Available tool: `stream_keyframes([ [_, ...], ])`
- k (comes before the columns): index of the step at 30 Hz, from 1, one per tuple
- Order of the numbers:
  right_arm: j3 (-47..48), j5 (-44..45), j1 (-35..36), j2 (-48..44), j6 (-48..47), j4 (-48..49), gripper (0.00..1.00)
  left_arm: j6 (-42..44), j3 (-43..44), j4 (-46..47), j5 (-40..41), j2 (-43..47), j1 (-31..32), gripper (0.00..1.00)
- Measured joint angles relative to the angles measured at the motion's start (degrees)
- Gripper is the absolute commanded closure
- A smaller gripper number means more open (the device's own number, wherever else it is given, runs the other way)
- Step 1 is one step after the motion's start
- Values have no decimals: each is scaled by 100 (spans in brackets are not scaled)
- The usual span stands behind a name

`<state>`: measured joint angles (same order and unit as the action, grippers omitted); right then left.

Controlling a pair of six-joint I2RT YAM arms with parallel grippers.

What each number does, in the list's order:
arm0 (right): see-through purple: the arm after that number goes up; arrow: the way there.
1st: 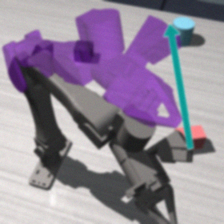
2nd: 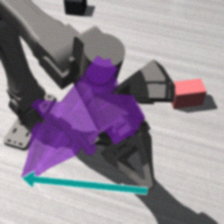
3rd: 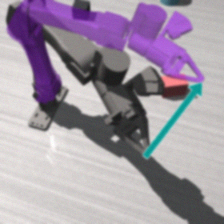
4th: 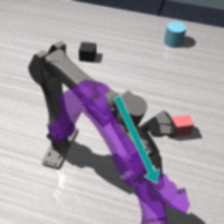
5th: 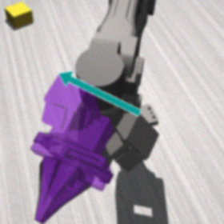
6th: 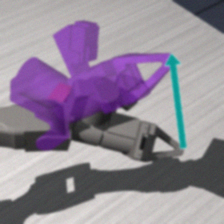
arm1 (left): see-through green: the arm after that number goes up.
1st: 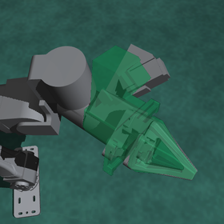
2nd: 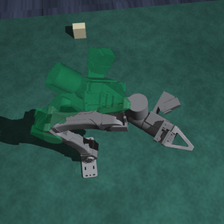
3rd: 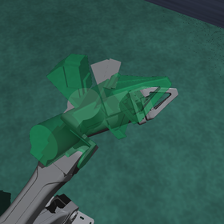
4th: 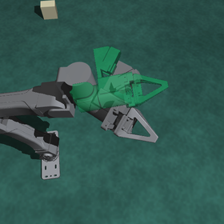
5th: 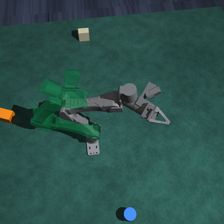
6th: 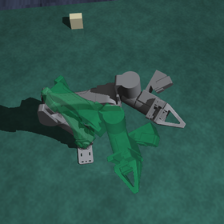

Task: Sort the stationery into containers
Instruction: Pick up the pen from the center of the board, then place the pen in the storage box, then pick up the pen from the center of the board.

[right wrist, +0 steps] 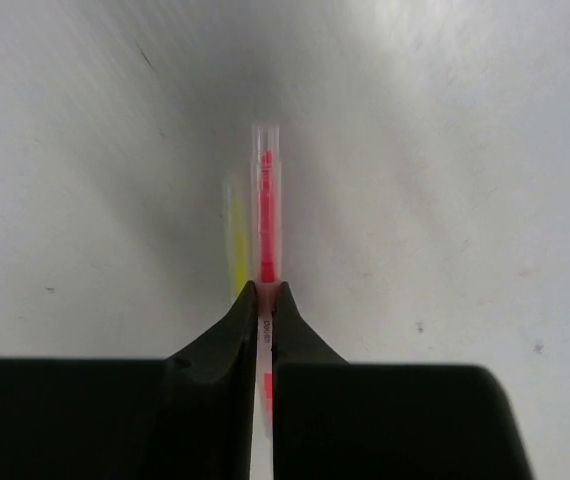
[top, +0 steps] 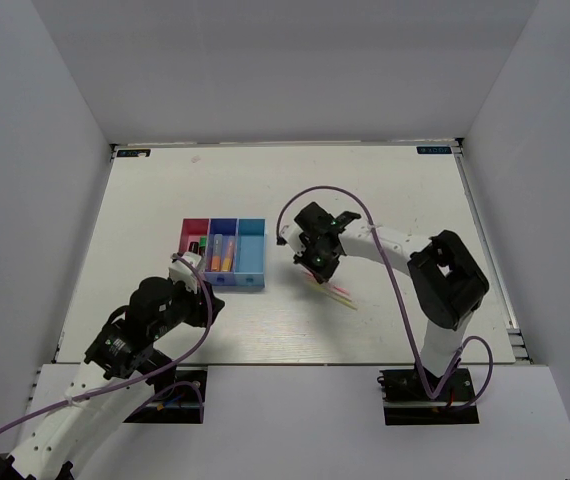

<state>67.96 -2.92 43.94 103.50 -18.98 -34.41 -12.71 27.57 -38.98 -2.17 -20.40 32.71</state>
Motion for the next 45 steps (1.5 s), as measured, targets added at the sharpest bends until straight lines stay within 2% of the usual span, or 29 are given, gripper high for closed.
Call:
stream_keyframes([
  [4,1307,-267,2,118,125,-684,100,0,0,0,2,0,0,38],
  [7,2920,-656,7,483,522,-1093,100,0,0,-2,4,0,0,38],
  [9,4063,-1014,7,866,896,-1115,100,0,0,0,13,0,0,38],
  [10,4350,-1167,13,942,1204,-901,100,0,0,0,22,2,0,38],
  [15,3729,-1794,7,872,3185,260,100,2,-11,2,76,66,0,38],
  [20,3650,-1523,39,1469,4935,439,100,2,-13,2,131,70,0,38],
  [24,3543,-1174,44,1639,5571,483,100,4,-13,2,138,66,0,38],
  [29,3519,-802,48,1641,5761,629,100,22,-13,0,142,63,0,38],
  [30,3519,-752,50,1648,5761,664,88,22,-13,0,149,63,0,38],
  [34,3519,-619,59,1738,5702,767,63,24,-13,0,155,63,0,38],
  [37,3484,-597,70,1797,5613,809,58,24,-13,0,157,63,0,38],
  [40,3412,-605,76,1797,5543,831,58,24,-13,0,160,63,0,38],
  [43,3412,-673,76,1790,5401,850,78,26,-15,0,160,63,0,38],
  [44,3412,-702,76,1773,5331,828,89,26,-15,0,160,66,0,38],
  [45,3412,-715,76,1740,5169,769,94,24,-15,0,160,66,0,38],
])
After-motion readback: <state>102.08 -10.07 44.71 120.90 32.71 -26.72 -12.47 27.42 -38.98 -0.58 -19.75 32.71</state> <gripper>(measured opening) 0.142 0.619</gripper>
